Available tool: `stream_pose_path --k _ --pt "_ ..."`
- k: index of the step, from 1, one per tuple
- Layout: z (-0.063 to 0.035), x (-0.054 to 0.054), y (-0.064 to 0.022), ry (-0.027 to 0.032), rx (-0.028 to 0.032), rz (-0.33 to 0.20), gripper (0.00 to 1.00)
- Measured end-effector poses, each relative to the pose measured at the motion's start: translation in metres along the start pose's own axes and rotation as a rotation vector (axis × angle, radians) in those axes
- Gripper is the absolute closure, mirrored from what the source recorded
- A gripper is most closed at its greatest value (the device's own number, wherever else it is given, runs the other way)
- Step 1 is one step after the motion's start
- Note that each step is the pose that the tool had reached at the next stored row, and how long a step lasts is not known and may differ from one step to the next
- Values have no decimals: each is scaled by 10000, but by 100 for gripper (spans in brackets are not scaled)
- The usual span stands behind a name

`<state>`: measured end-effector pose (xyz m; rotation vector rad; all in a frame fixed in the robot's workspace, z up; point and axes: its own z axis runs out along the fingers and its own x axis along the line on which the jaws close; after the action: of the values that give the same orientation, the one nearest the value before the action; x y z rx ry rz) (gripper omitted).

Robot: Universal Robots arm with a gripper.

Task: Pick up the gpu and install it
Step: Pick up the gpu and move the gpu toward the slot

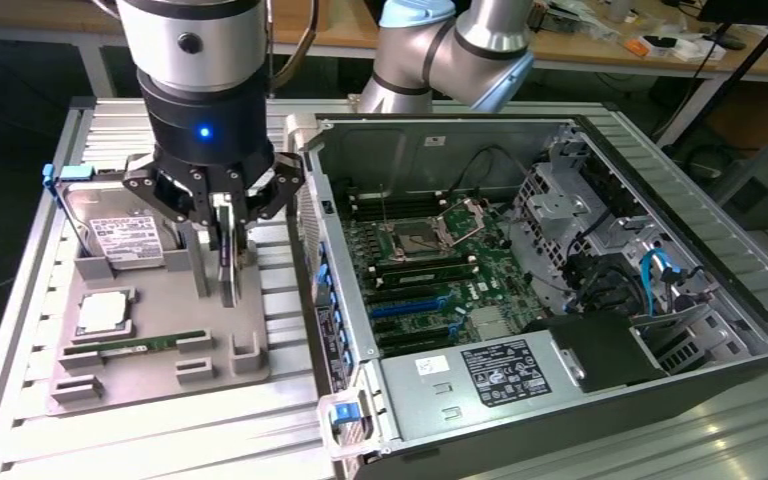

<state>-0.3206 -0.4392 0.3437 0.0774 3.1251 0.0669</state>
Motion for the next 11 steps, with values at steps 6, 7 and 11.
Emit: stream_pose_path --k 6,7,11 --pt "-220 -3 10 -2 0 0 73" --pt "-234 -4 10 -4 -1 -1 73" --pt "-279 -33 14 -2 1 0 73"
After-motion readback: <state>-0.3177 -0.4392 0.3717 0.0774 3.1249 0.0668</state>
